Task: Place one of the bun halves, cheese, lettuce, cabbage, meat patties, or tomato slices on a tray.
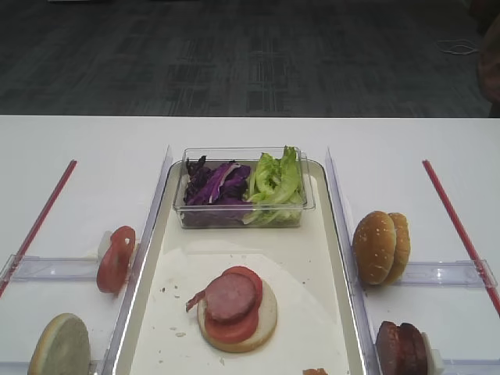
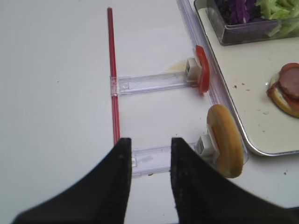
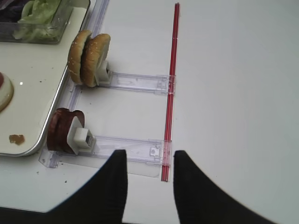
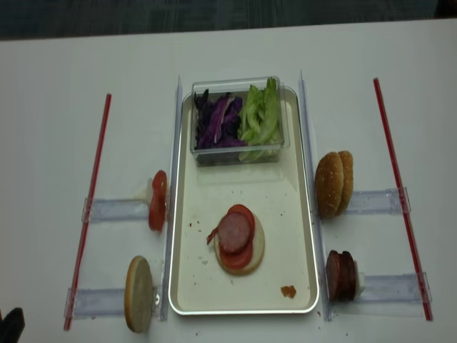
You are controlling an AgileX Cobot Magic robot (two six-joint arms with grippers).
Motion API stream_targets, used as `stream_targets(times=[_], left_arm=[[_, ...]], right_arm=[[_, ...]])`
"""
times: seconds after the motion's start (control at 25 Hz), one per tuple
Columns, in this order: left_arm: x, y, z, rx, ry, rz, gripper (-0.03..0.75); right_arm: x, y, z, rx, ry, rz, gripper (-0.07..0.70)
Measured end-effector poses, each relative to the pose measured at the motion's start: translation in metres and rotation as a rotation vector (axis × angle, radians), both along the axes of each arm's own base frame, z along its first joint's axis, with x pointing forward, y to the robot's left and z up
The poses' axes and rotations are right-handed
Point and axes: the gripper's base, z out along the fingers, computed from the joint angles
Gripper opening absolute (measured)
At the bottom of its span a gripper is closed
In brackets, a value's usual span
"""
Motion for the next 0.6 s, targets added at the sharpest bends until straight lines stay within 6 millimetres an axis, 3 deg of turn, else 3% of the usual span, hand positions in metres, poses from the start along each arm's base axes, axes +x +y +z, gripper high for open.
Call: stream_targets(times=[0.6], left_arm=[[0.000,0.000,0.000,0.000,0.000,0.000,0.197]], right_arm=[[0.011,0.001,-0.002,-0.009,-0.081,0.007,0.243]])
